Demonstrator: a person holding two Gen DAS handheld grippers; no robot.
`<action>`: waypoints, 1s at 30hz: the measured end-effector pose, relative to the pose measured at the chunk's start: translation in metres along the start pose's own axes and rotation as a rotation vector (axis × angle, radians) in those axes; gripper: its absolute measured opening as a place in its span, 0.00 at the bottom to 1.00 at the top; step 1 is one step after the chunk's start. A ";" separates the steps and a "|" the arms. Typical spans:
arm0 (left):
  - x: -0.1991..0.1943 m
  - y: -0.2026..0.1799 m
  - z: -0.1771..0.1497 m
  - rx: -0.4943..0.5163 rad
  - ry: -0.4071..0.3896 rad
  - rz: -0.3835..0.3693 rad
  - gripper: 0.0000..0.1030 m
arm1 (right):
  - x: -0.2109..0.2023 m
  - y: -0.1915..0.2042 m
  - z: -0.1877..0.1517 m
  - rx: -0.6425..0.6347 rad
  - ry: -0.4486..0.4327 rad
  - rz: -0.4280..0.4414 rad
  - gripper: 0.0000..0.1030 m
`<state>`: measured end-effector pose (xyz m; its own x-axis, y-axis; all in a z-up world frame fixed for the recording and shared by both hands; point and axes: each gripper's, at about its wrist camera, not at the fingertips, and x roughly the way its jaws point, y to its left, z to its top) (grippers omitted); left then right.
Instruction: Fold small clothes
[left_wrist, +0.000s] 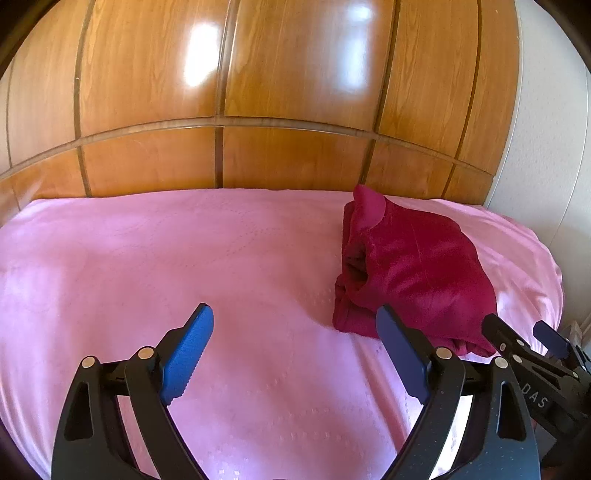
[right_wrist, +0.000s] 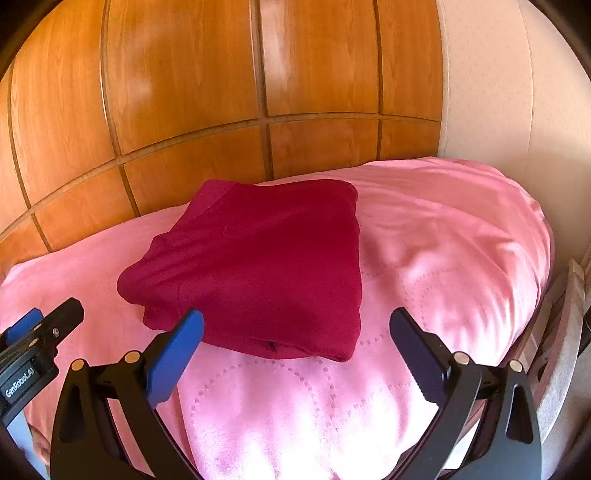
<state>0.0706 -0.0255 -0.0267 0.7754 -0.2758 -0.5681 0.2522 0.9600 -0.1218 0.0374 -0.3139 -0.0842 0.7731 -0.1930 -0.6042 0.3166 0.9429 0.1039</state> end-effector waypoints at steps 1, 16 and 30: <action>-0.001 0.000 0.000 0.000 -0.003 0.002 0.88 | 0.000 0.000 0.000 0.000 -0.003 -0.003 0.98; -0.004 -0.002 -0.004 0.009 -0.005 0.020 0.90 | 0.002 0.000 -0.005 -0.007 0.005 0.003 0.98; -0.005 -0.002 -0.006 0.011 -0.002 0.025 0.94 | 0.007 -0.001 -0.004 -0.016 0.012 0.014 0.98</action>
<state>0.0628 -0.0259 -0.0283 0.7827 -0.2517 -0.5692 0.2389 0.9660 -0.0986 0.0404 -0.3148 -0.0919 0.7706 -0.1768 -0.6123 0.2972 0.9496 0.0998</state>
